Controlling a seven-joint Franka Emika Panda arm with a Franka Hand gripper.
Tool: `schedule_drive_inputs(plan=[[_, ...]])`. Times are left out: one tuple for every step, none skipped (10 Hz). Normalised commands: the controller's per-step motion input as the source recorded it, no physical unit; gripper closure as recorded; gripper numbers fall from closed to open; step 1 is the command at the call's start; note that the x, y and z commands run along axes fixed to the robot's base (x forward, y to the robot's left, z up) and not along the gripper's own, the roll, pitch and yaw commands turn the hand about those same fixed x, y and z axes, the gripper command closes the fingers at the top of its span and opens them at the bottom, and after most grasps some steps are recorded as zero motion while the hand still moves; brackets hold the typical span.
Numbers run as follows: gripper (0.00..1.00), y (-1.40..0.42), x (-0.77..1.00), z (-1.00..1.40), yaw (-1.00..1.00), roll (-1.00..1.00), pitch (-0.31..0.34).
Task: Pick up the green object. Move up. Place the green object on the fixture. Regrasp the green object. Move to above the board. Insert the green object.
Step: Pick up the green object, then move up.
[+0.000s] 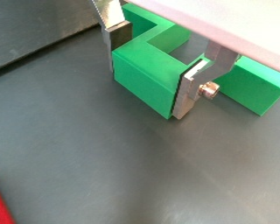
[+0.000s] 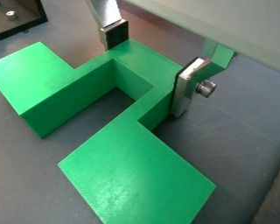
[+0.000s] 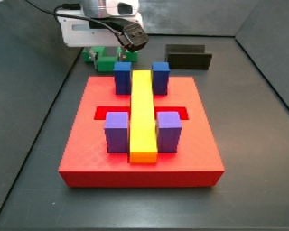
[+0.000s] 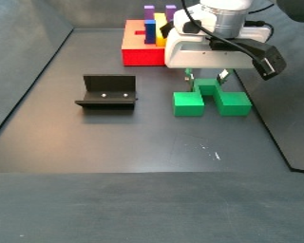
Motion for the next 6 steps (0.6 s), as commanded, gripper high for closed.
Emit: schedule_drive_inputs(plan=[[1.00,0.00,0.00,0.00,0.00,0.00,0.000],[1.00,0.00,0.00,0.00,0.00,0.00,0.000],[1.00,0.00,0.00,0.00,0.00,0.00,0.000],[1.00,0.00,0.00,0.83,0.00,0.00,0.000],[1.00,0.00,-0.02,0.83,-0.04,0.00,0.006],[1.00,0.00,-0.07,0.74,-0.04,0.00,0.029]])
